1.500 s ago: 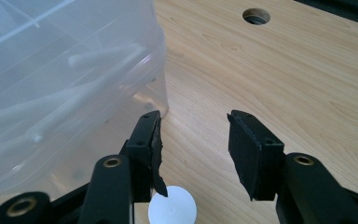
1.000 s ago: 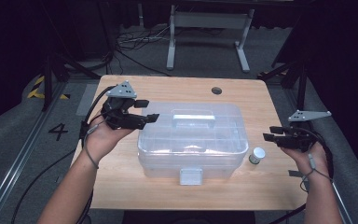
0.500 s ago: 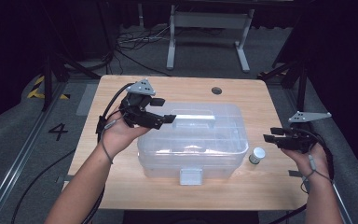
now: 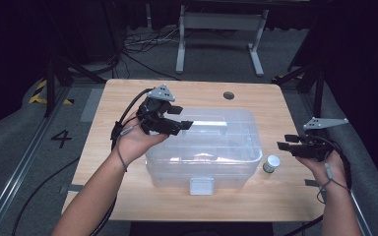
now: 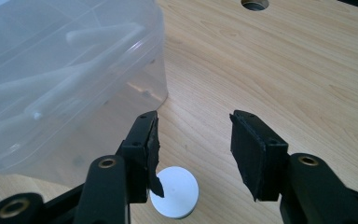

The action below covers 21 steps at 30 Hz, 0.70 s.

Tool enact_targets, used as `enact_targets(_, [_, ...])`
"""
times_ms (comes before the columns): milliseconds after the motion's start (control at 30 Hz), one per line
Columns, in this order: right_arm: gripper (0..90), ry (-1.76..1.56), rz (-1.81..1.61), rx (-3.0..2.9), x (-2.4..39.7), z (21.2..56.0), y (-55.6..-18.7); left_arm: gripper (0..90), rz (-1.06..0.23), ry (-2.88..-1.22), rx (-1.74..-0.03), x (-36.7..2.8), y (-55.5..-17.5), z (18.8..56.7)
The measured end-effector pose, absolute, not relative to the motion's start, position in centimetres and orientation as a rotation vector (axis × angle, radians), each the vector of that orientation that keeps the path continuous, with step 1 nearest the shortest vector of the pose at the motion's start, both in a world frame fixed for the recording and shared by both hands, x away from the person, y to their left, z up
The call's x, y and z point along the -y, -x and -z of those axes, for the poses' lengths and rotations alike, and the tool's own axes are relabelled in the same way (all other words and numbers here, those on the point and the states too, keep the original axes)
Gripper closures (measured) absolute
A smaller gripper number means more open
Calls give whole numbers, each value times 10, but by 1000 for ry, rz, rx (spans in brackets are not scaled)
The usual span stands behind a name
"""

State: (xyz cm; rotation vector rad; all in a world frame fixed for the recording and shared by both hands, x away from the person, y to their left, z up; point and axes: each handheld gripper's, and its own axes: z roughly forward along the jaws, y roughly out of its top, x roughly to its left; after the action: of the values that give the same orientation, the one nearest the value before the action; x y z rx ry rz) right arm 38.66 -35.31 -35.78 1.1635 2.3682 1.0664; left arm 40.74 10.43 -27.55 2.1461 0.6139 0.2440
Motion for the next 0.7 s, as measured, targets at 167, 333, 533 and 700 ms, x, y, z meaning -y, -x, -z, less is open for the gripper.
enact_targets(167, [519,-1163,-1068,-2368,353,358,-387,467,-289,-2195,-531,-95,-405,278])
enact_targets(333, [517,-1159,-1070,-2369,353,358,-386,481,-286,-2196,-496,-93,-406,282])
enact_targets(533, [514,-1151,-1069,-2377,352,359,-387,517,-289,-2219,-503,-89,-403,288])
enact_targets(700, [513,-1147,-1067,-2382,351,359,-387,621,-253,-2247,-471,-90,-406,290])
